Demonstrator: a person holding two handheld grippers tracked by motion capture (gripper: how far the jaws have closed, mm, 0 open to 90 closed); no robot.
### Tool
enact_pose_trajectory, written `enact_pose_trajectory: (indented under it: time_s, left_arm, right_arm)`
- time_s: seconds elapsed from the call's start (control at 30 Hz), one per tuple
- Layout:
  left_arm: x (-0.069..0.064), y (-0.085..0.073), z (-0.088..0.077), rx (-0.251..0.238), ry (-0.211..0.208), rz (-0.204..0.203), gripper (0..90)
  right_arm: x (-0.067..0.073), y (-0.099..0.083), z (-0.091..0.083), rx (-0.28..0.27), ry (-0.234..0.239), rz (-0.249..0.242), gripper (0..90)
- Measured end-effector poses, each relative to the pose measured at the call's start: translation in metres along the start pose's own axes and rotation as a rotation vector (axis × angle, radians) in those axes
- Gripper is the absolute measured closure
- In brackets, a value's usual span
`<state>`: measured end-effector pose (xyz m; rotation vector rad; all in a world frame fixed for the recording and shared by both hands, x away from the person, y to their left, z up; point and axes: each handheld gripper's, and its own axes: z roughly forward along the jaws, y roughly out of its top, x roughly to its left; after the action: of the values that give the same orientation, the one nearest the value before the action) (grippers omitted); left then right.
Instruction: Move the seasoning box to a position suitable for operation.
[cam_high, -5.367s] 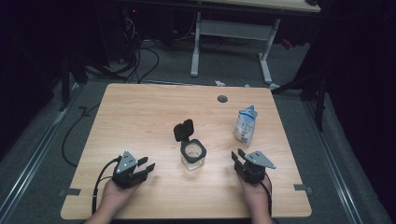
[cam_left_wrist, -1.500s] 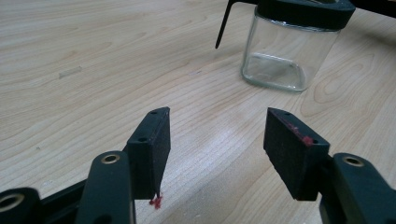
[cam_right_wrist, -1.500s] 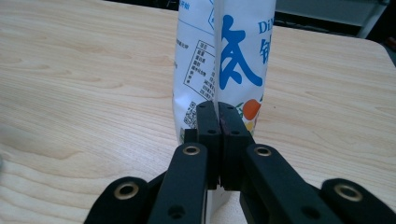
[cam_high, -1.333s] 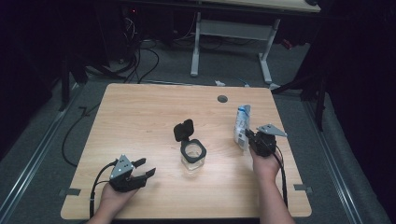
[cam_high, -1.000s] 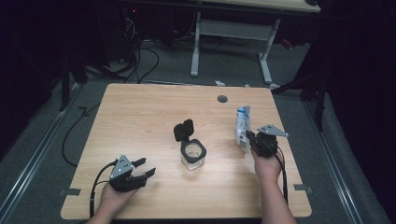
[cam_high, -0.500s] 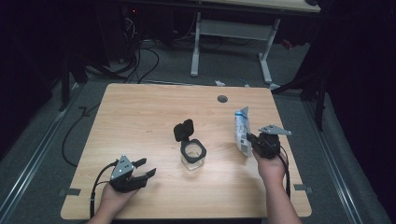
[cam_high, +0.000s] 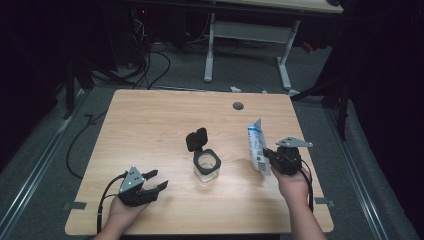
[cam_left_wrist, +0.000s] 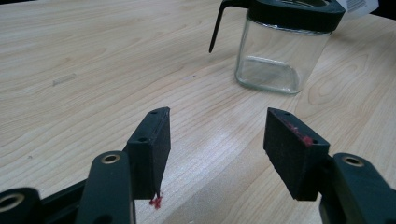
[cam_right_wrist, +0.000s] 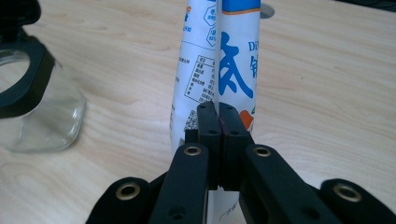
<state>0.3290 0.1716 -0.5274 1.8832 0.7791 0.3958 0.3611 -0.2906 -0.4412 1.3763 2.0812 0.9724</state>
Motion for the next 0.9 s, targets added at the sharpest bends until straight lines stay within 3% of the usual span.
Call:
enact_pose_trajectory:
  time_s: [0.3,0.9]
  left_arm:
    - [-0.001,0.001,0.000,-0.005,-0.008,0.001,41.6]
    - [-0.004,0.001,-0.001,-0.011,-0.021,0.004,41.6]
  right_arm:
    - [0.012,-0.001,-0.013,0.076,0.024,-0.028,90.0]
    - [0.030,0.010,-0.030,0.290,0.051,-0.115,89.9]
